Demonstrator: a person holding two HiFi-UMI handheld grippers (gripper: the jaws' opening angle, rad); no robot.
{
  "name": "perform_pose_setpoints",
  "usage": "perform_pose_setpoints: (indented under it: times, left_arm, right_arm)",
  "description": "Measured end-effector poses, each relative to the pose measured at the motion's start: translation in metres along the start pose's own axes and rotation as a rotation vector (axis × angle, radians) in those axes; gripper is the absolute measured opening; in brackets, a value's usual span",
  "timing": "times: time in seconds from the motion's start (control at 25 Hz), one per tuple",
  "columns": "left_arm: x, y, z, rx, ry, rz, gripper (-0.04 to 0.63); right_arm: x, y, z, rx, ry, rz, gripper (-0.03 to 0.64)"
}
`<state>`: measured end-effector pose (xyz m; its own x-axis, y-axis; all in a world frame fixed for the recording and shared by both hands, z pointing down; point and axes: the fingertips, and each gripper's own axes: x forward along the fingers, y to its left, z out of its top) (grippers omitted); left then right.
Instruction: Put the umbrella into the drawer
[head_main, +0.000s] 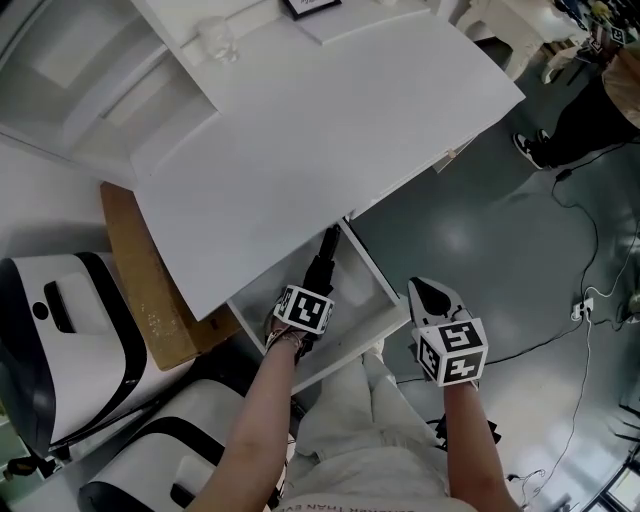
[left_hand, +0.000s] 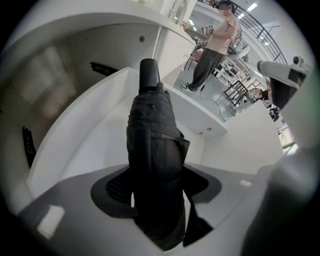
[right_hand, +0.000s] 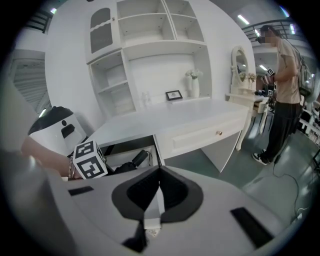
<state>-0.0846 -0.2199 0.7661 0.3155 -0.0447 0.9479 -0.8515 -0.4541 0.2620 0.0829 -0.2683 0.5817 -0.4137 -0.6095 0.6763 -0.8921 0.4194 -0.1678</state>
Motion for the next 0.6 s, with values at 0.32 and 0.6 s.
perform_pose_setpoints:
  times: [0.32,0.6]
  left_arm:
    - [0.024,0.007,-0.009,-0.069,0.051,-0.003,0.273]
    - [0.044,0.010,-0.011,-0.093,0.085,-0.004,0.275]
  right_arm:
    - [0.003,0.002,-0.005,0.005,0.005,-0.006,0.008]
    - [0.004,0.010,-0.008,-0.005,0.010,0.008,0.008]
